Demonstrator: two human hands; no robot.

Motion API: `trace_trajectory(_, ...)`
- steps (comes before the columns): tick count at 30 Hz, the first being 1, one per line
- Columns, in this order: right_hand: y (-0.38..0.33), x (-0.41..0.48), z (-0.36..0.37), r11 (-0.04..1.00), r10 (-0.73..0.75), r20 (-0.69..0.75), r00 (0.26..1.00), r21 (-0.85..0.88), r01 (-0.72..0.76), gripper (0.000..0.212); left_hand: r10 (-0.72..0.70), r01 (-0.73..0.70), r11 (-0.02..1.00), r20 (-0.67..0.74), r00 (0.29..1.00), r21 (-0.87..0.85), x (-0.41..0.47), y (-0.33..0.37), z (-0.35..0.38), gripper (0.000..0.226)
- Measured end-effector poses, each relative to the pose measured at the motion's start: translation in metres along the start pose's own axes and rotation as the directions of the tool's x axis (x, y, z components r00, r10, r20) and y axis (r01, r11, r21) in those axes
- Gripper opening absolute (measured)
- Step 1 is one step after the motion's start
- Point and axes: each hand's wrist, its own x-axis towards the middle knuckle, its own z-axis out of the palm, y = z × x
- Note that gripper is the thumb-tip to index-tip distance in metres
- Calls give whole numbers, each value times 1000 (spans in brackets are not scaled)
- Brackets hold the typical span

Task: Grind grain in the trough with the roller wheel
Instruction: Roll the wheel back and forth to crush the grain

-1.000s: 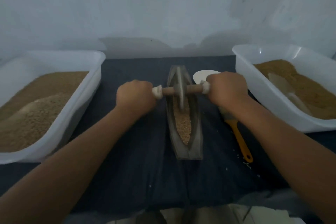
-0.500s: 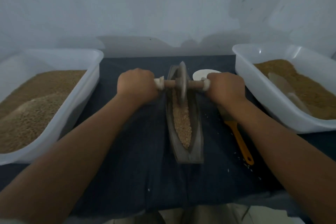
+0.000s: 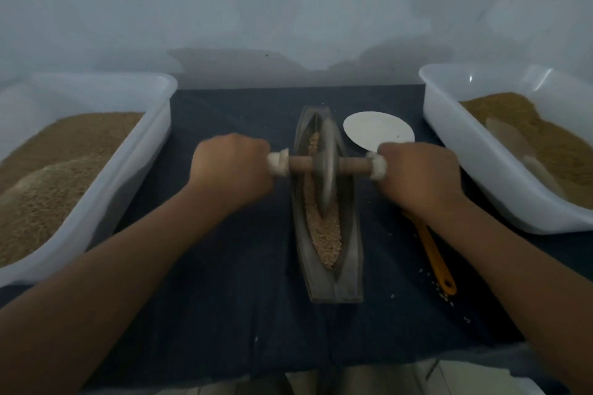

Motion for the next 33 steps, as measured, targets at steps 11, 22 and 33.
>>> trace_trajectory(11, 0, -22, -26, 990, -131, 83, 988, 58, 127, 49, 49, -51, 998, -41, 998, -48, -51, -5, -6, 50)
trace_trajectory(22, -9, 50, 1, 999, 29, -25, 999, 23, -28, 42, -91, 92, 993, 24, 996, -67, 48, 4, 0, 38)
trace_trajectory(33, 1, -48, -31, 988, -142, -16, 990, 59, 142, 30, 61, -68, 996, -106, 993, -64, -68, -1, -8, 54)
